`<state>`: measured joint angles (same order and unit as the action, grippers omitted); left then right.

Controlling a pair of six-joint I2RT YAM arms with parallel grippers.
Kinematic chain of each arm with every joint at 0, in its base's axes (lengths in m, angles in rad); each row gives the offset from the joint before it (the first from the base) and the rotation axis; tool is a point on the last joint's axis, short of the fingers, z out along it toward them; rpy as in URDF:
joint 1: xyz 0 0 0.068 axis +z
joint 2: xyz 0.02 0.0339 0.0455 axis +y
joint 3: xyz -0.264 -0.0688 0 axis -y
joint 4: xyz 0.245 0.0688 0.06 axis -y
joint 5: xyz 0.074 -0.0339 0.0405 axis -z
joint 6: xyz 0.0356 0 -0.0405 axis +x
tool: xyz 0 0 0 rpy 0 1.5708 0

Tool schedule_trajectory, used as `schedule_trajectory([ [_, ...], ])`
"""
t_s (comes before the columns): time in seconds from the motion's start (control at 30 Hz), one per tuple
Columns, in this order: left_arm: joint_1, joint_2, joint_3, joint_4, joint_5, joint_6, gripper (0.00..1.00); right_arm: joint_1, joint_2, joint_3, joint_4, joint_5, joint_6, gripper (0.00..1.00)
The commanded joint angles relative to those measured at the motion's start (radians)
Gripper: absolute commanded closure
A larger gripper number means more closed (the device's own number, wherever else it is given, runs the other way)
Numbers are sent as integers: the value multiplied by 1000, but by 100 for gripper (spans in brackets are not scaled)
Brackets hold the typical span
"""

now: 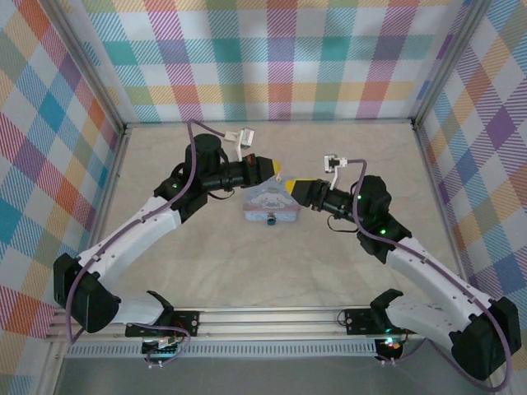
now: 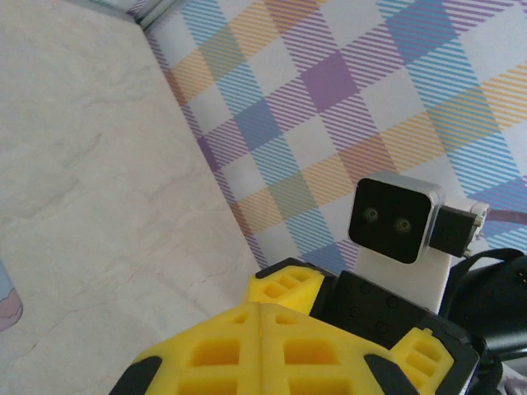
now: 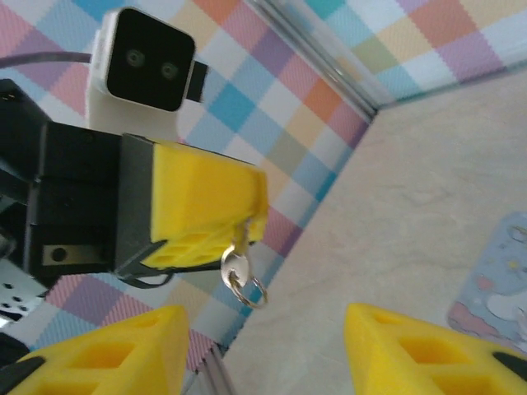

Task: Unlock a padlock with a key

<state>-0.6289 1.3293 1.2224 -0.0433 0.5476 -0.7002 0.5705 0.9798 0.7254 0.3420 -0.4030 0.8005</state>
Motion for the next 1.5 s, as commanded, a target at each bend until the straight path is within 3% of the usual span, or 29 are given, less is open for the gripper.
schedule_trajectory([
  [0.0, -30, -38, -14, 61, 2, 33, 100, -3, 15, -5, 133, -59, 55, 52],
  [0.27, -66, -39, 3, 62, 14, 44, 100, -2, 11, 2, 133, -34, 44, 55],
  [0.8, -77, -78, -8, 75, -14, 34, 100, -4, 5, 3, 126, -49, 37, 99],
  [0.87, -75, -84, -2, 62, -19, 32, 91, -6, 3, 2, 133, -54, 38, 100],
  [0.97, -74, -88, -2, 63, -7, 30, 90, -8, -2, -8, 146, -53, 43, 100],
  [1.1, -70, -88, -5, 66, -1, 22, 73, -9, -10, -17, 167, -55, 50, 100],
  [1.3, -60, -94, -27, 81, 7, 7, 71, -17, -33, -28, 179, -56, 58, 100],
  [1.47, -58, -76, -26, 108, 47, -9, 77, -24, -41, -29, 187, -68, 66, 100],
])
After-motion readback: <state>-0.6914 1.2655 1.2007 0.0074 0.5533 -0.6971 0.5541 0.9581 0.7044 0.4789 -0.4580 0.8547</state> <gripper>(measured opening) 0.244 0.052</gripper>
